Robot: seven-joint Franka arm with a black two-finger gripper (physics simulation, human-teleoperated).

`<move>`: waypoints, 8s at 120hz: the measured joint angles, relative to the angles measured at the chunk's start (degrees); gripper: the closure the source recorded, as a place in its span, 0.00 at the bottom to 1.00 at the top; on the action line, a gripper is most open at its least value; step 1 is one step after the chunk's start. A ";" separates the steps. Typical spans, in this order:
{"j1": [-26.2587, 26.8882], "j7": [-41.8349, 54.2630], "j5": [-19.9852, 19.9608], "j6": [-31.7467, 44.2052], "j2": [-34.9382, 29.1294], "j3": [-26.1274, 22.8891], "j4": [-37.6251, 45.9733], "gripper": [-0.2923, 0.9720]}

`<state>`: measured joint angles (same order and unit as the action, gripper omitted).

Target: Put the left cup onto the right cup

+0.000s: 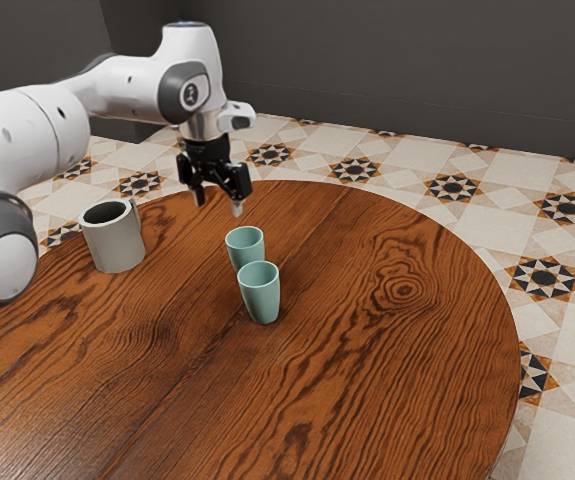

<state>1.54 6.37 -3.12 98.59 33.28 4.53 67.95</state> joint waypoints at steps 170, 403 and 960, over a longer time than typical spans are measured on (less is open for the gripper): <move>-5.22 -0.03 -3.28 -0.63 20.51 -0.31 -20.87 0.25; -6.29 -1.13 -3.20 0.27 27.30 -1.83 -26.62 0.82; 5.32 -1.27 -2.97 6.71 -19.17 1.39 18.29 0.26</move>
<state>6.87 5.10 -6.10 105.30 14.11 5.92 86.24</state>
